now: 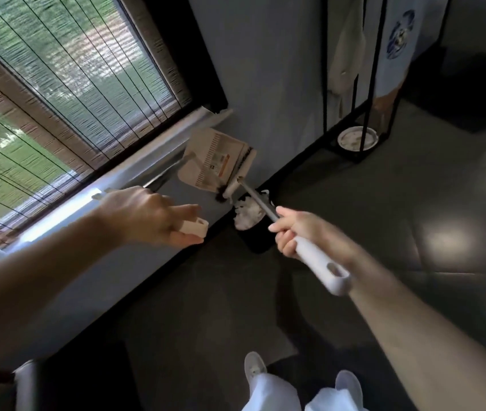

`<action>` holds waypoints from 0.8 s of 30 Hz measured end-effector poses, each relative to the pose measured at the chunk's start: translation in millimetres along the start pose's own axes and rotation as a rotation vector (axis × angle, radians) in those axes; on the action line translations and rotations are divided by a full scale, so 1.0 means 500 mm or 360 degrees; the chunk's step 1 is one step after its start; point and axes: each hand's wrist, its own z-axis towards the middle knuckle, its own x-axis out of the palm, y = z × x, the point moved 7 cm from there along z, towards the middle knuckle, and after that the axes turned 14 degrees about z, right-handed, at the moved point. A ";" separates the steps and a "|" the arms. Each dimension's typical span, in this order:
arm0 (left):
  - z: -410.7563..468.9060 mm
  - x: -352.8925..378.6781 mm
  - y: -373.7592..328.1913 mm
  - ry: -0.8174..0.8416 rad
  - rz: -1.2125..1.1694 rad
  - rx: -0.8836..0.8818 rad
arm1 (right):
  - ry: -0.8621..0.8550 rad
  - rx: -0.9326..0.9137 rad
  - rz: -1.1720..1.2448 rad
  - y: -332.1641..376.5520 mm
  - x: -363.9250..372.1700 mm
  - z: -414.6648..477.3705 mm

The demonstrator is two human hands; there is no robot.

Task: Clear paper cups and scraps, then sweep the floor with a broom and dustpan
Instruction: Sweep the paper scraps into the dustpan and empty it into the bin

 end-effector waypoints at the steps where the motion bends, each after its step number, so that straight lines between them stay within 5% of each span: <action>1: 0.004 -0.006 -0.004 -0.0029 -0.0002 0.0044 | 0.0003 0.0004 0.0041 -0.020 -0.006 0.015; 4: -0.001 -0.040 -0.005 -0.0265 -0.0092 0.0107 | -0.0054 0.0043 0.0090 -0.050 -0.040 0.050; 17: 0.009 -0.053 -0.014 -0.0420 -0.0101 0.0198 | -0.0057 -0.0017 0.0339 0.024 -0.104 -0.042; 24: 0.062 -0.011 -0.037 0.0121 0.0054 0.0178 | 0.0173 -0.0007 0.0499 0.048 -0.047 -0.076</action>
